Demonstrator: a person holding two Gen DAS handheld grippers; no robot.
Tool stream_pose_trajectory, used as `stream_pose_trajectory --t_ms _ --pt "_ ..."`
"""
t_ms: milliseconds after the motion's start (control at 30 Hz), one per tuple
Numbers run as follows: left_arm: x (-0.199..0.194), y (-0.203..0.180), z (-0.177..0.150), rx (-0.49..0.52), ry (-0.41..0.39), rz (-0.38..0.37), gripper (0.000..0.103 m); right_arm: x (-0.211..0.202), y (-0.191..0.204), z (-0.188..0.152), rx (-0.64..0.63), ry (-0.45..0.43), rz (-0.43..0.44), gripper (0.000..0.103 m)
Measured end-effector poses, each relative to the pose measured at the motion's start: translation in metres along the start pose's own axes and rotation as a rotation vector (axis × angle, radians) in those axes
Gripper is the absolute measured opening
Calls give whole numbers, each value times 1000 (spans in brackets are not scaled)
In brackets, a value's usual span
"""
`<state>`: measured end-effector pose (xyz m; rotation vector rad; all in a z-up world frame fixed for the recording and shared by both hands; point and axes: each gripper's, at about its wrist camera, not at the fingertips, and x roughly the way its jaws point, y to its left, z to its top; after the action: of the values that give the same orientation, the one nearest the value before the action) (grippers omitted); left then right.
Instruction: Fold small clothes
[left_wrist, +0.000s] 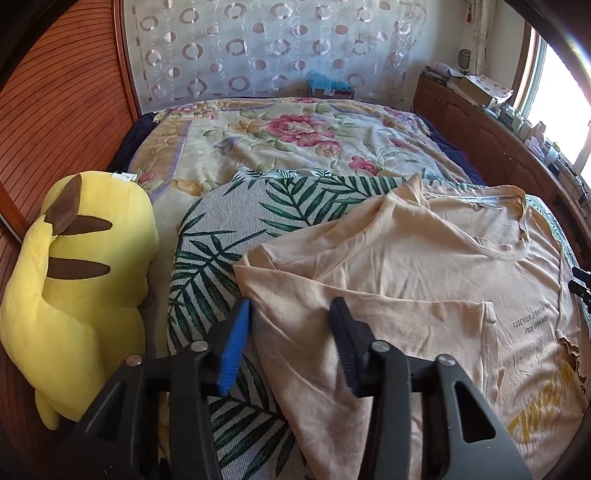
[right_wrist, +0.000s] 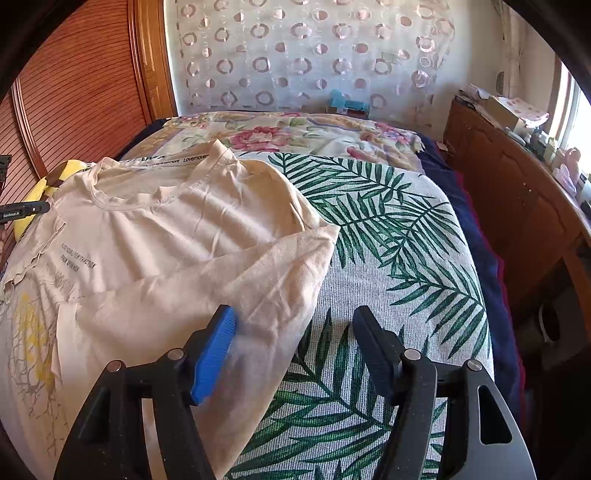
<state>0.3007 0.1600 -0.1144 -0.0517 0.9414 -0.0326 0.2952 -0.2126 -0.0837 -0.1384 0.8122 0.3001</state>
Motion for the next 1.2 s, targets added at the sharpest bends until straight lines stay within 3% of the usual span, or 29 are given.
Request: stream_pose_trajectory --t_ms 100,267,333,600,633,800,867,967,1000,1033,1100,1133,1200 --pt "0 -2 1 14 -12 12 36 0 0 0 1 1 -1 70" --pt "0 0 4 20 -8 10 30 1 -2 0 -1 1 -5 71" --pt "0 -2 4 28 -9 10 22 1 -2 0 -2 1 -4 71" --pt "-1 -4 4 29 -4 19 21 1 -1 0 -3 1 -5 71" --pt "-2 -5 4 29 -7 13 13 1 -1 0 -2 1 -4 71" --pt "-16 -15 3 53 -33 1 11 2 -2 2 -11 7 7 72" --pt "-21 -20 3 67 -43 -3 3 6 -6 9 -7 20 6 71" --pt "-26 -26 3 75 -55 -17 3 15 -16 21 28 22 12 71" --pt "-28 -28 3 77 -60 -22 3 19 -17 25 28 24 11 69" --pt "-31 -32 3 86 -64 -29 3 21 -18 28 23 23 6 61" --pt "-36 -37 1 99 -77 -26 3 23 -14 33 -1 19 20 39" --pt "-38 -38 1 103 -88 -21 3 24 -10 34 -15 17 34 23" --pt "-41 -33 2 87 -107 -4 3 26 -3 36 -46 18 26 17"
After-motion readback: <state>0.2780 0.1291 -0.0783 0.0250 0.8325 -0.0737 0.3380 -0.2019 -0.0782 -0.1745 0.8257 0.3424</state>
